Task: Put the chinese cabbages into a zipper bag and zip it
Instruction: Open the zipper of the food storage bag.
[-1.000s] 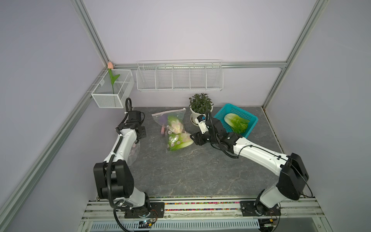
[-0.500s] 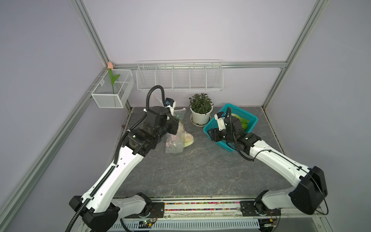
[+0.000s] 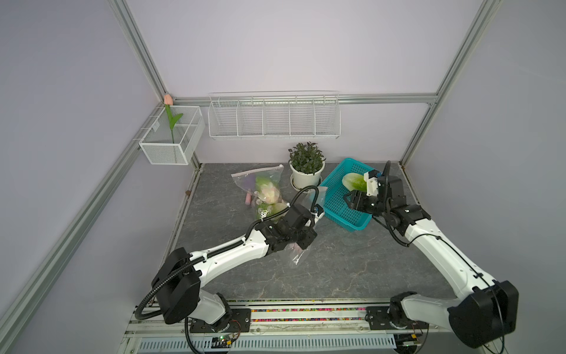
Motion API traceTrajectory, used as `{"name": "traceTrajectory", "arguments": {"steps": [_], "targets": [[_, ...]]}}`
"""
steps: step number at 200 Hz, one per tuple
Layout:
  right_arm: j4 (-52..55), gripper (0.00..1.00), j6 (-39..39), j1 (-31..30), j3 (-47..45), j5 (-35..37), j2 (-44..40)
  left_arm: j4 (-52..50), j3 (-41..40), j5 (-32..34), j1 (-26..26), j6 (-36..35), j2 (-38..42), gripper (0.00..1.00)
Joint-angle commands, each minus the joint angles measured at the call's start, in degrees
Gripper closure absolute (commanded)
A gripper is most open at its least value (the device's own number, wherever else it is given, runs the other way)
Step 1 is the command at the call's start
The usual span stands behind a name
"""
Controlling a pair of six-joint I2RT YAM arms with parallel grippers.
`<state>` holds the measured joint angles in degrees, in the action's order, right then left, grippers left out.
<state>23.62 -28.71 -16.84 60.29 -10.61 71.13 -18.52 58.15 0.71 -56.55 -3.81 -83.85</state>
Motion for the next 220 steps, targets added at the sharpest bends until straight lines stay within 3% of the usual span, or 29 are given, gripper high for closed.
{"name": "traceTrajectory", "arguments": {"steps": [1, 45, 81, 125, 157, 179, 220], "targets": [[6.8, 0.3, 0.5, 0.3, 2.0, -4.9, 0.1, 7.6, -0.9, -2.8, -0.3, -3.4, -0.4, 1.0], [10.7, 0.27, 2.5, 0.5, 6.2, -10.1, 3.1, 6.3, -1.5, -4.8, -0.5, -2.2, -2.8, 1.0], [5.9, 0.28, -3.6, -0.3, 8.1, -15.4, 5.0, 6.2, -1.3, -5.0, -1.7, -2.0, -4.2, 1.0], [4.7, 0.26, -4.7, -3.8, 9.8, -12.7, 10.7, 5.8, -1.1, -4.5, -2.0, -1.5, -4.7, 1.0], [4.9, 0.31, -2.4, -5.7, 12.1, -10.3, 16.6, 5.4, -1.4, -3.8, -2.1, -1.0, -4.2, 1.0], [3.2, 0.4, -0.9, -6.2, 11.8, -10.5, 19.2, 4.4, -1.3, -3.0, -2.1, -1.0, -3.4, 1.0], [-2.0, 0.76, 4.5, -6.9, 10.2, -12.3, 18.4, 3.4, -1.3, -1.2, -2.0, -0.1, -0.2, 0.99]]}}
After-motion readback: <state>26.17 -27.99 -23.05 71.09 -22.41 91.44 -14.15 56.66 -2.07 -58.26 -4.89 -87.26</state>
